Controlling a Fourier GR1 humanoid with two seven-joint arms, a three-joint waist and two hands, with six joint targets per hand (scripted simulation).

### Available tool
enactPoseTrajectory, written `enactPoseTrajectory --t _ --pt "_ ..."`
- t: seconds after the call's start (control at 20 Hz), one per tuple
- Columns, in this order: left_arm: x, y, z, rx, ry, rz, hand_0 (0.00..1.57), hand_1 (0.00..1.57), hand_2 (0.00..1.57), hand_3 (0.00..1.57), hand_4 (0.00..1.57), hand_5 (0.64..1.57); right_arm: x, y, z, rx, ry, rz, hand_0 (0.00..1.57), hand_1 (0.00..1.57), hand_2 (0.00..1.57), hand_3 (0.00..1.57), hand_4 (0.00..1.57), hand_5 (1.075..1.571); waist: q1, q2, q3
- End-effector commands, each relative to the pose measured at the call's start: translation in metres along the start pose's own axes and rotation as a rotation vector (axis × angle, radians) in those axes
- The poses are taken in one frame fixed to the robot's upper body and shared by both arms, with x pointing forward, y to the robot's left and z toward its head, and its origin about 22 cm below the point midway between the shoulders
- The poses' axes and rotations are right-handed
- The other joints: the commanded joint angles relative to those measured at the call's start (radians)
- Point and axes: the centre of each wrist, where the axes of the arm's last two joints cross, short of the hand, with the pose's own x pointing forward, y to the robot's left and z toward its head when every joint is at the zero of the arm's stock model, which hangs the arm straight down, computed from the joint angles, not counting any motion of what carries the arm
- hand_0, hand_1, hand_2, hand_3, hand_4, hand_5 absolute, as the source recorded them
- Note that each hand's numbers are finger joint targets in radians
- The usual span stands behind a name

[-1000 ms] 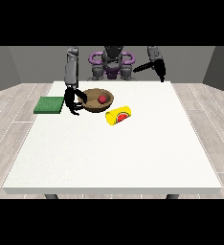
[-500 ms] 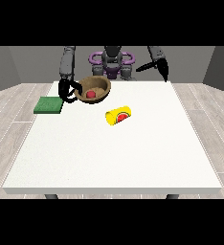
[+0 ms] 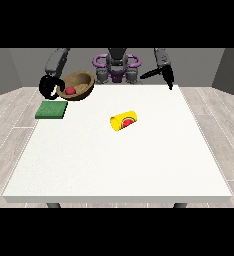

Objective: Pick the cup and pour the ball into the bowl, then pick the bowl and place it on the pad

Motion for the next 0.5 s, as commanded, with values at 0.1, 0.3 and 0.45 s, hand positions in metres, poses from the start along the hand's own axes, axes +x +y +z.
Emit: enactPoseTrajectory --t 0.1,0.3,0.45 --pt "-0.009 -0.018 0.011 0.024 -0.026 -0.018 0.0 0.0 0.0 0.0 0.0 1.565 0.005 -0.044 0.01 0.003 -0.038 -0.036 1.57 1.57 1.57 1.57 1.06 1.56 -0.016 0.043 0.0004" --pt "0.026 -0.003 -0.025 0.05 -0.179 -0.015 0.0 0.0 0.0 0.0 0.0 1.565 0.048 -0.077 0.011 0.005 -0.152 -0.124 1.57 1.57 1.57 1.57 1.06 1.562 0.002 0.19 0.001" --pt "0.038 -0.037 -0.013 0.043 -0.275 -0.027 0.0 0.0 0.0 0.0 0.0 1.565 0.049 -0.111 0.022 -0.029 -0.235 -0.164 1.57 1.57 1.57 1.37 1.03 1.562 0.025 0.278 0.0022"
